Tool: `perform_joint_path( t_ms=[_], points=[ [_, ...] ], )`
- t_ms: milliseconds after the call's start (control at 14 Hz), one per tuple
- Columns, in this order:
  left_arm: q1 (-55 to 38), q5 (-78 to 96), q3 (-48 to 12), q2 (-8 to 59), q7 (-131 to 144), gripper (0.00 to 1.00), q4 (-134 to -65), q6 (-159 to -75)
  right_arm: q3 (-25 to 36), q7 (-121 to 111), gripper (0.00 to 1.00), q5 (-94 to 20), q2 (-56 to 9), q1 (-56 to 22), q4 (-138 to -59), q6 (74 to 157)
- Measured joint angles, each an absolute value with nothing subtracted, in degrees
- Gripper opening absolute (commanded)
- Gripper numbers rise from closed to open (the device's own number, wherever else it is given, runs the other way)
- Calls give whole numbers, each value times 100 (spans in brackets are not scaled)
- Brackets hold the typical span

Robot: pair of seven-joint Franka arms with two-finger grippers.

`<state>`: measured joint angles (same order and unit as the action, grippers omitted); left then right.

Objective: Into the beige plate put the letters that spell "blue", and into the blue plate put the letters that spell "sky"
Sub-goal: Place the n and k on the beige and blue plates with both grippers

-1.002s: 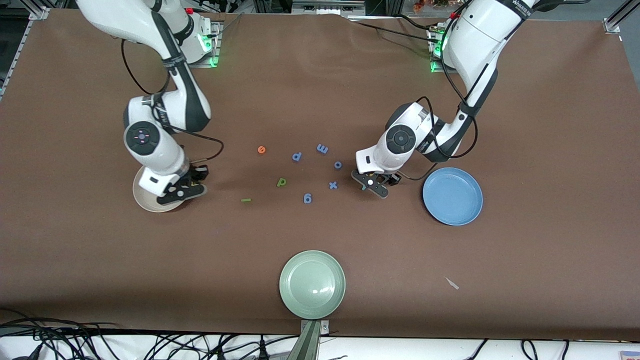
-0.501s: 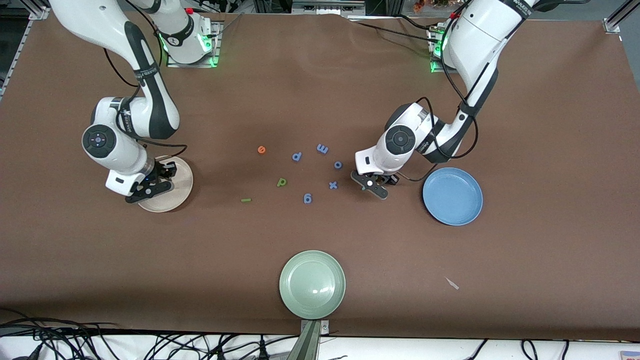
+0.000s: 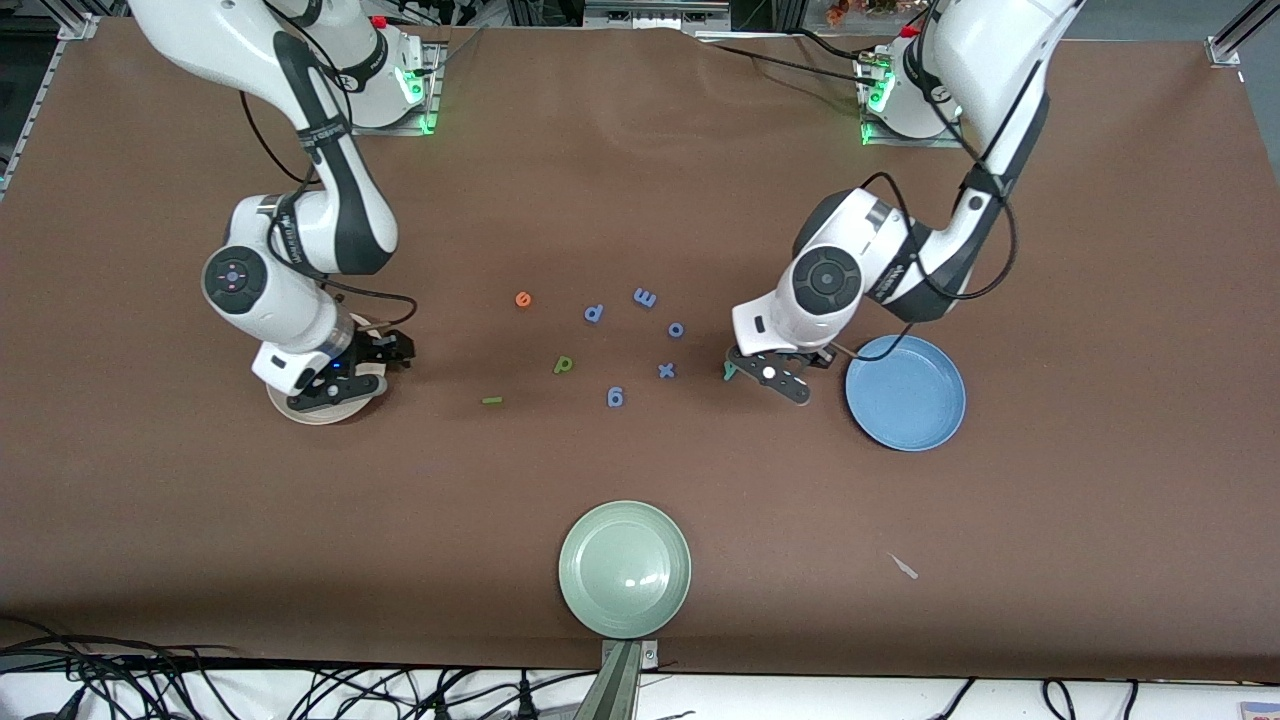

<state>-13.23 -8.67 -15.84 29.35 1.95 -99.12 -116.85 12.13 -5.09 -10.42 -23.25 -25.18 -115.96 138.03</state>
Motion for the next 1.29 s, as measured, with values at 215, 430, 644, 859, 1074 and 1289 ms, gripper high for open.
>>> perform_joint_path(
  t_ms=[215, 430, 644, 859, 1074, 1289],
  points=[
    [-751, -893, -1543, 2905, -261, 0, -9785, -11481, 717, 570, 100, -1048, -2511, -2541, -11365, 13803],
    [-58, -893, -1518, 2987, -926, 3, -9790, -11496, 413, 1176, 100, -1050, -2607, -2598, -11369, 13795],
    [116, -1236, -1522, 3210, -1039, 9, -9837, -11660, 232, 1524, 100, -1050, -2568, -2693, -11597, 13834],
    [110, -1475, -1557, 3411, -1014, 100, -9881, -11730, 150, 1852, 100, -1050, -2387, -2973, -12062, 14212],
    [110, -1477, -1571, 3423, -1015, 100, -9868, -11746, 131, 2217, 100, -1050, -2288, -3434, -12502, 14608],
    [110, -1477, -1591, 3407, -1015, 100, -9832, -11747, 127, 2303, 100, -1025, -2287, -3725, -12668, 14654]
  ],
)
